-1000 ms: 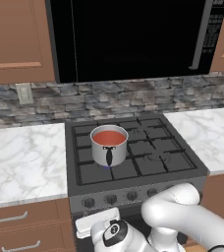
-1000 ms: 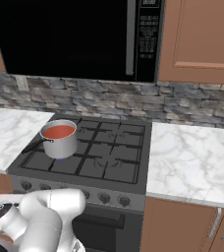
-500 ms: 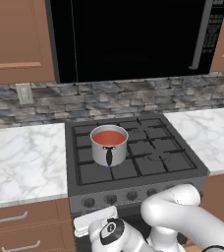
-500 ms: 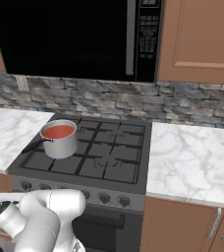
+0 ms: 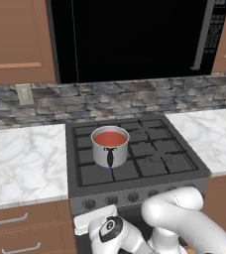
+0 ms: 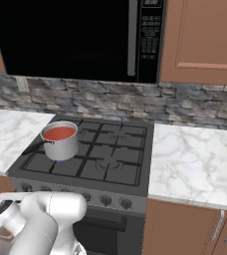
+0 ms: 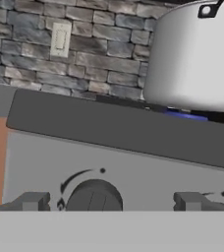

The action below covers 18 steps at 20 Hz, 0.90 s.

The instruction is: Wait until the marinara sauce is simmered to a deep red color and then turn off the stove.

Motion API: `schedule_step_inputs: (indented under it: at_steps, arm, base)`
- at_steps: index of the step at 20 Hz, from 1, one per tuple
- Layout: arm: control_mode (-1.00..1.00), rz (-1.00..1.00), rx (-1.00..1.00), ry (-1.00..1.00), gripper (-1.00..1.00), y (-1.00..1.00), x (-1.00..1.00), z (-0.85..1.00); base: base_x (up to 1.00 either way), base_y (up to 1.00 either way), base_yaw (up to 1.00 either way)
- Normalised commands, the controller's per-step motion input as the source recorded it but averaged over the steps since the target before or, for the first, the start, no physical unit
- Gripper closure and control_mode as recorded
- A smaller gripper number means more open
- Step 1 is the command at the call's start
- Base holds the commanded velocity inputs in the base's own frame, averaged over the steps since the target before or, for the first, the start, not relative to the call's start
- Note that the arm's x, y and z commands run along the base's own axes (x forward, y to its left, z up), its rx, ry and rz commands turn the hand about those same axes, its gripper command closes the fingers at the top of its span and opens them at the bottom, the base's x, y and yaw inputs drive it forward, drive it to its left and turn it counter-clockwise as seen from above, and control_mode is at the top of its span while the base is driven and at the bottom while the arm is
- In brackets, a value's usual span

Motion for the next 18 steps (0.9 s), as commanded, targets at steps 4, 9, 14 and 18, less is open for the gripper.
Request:
schedule_step_inputs:
  at_steps: [4, 9, 14, 18]
  arm:
    - [-1.0, 0.0, 0.0, 0.0, -1.0, 0.0, 0.15, -0.06]
    - [-1.0, 0.0, 0.0, 0.01, -1.0, 0.0, 0.1, -0.21]
    - [-1.0, 0.0, 0.0, 0.0, -1.0, 0.0, 0.07, -0.14]
    - [-1.0, 0.0, 0.0, 0.0, -1.0, 0.0, 0.05, -0.12]
  base:
    - [0.0, 0.0, 0.0]
    - [0.0, 0.0, 0.0]
    - [0.0, 0.0, 0.0]
    - [0.0, 0.0, 0.0]
